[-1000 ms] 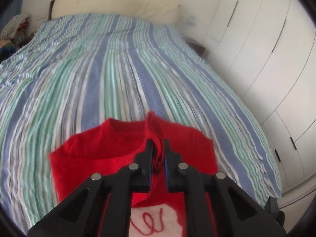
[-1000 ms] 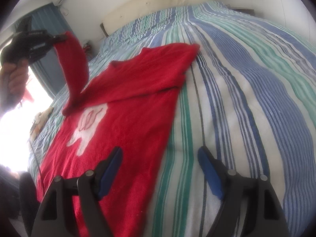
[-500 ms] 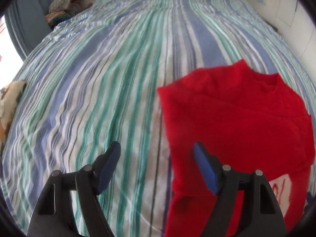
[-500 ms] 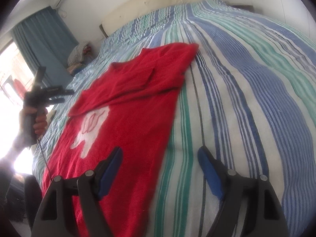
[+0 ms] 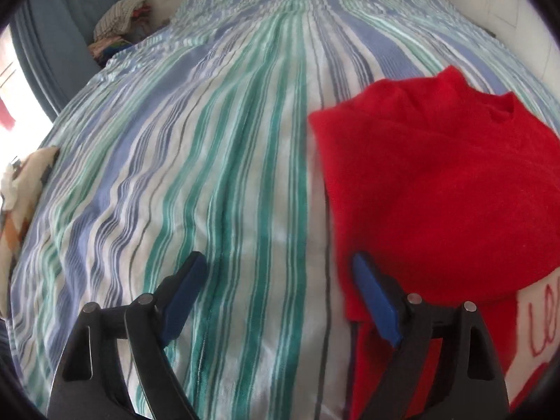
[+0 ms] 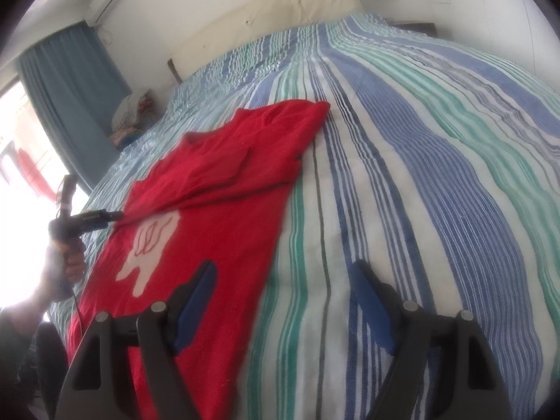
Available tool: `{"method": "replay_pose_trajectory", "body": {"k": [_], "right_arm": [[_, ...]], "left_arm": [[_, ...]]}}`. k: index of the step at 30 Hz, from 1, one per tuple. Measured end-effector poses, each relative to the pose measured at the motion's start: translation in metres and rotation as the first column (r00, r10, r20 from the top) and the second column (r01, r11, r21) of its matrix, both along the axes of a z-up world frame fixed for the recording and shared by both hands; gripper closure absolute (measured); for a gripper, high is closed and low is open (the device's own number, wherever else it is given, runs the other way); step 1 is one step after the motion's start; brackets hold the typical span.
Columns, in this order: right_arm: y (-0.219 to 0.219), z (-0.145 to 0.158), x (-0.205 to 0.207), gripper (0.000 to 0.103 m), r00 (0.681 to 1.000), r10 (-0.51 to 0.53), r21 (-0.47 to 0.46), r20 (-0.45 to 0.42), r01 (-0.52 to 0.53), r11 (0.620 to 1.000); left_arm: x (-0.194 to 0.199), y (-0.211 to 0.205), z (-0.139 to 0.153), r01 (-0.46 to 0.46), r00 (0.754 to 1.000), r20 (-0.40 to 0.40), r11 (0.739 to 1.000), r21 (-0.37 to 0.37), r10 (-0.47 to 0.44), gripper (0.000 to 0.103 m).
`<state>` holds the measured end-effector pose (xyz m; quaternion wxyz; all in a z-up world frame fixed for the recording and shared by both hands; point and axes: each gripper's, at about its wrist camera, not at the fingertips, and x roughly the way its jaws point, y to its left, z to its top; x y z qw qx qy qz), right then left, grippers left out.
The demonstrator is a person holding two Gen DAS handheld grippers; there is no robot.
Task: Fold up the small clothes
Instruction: 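Grasp the remaining sleeve with the left gripper and fold it over the body, then grasp the hem with the right gripper while the left gripper grasps it, lifting toward the collar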
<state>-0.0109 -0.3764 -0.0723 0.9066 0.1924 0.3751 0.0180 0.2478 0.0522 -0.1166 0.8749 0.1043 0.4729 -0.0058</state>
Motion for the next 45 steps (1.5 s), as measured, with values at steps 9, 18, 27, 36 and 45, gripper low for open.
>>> {"method": "replay_pose_trajectory", "body": {"k": [9, 18, 27, 36, 45], "right_arm": [[-0.002, 0.009, -0.010, 0.025, 1.000, 0.002, -0.104, -0.028, -0.005, 0.995], [0.025, 0.092, -0.040, 0.025, 0.978, 0.206, -0.307, -0.034, -0.206, 0.929], [0.028, 0.087, -0.074, 0.020, 0.947, 0.287, -0.116, -0.145, -0.305, 0.945], [0.055, 0.003, -0.118, 0.025, 0.921, 0.290, 0.209, -0.259, -0.240, 0.948], [0.071, -0.029, -0.104, 0.098, 0.912, 0.306, 0.305, -0.272, -0.220, 0.927]], "left_arm": [[-0.060, 0.040, 0.049, -0.056, 0.984, 0.166, 0.996, -0.070, 0.067, 0.008], [-0.117, 0.095, 0.173, 0.033, 0.903, 0.419, 0.987, 0.155, -0.096, 0.002], [-0.187, 0.043, 0.051, 0.282, 0.955, -0.067, 0.954, -0.098, -0.289, 0.007], [-0.249, 0.036, 0.011, 0.198, 0.953, -0.172, 0.941, -0.274, -0.251, 0.018], [-0.257, 0.026, 0.005, 0.223, 0.934, -0.202, 0.921, -0.318, -0.295, 0.094]]}}
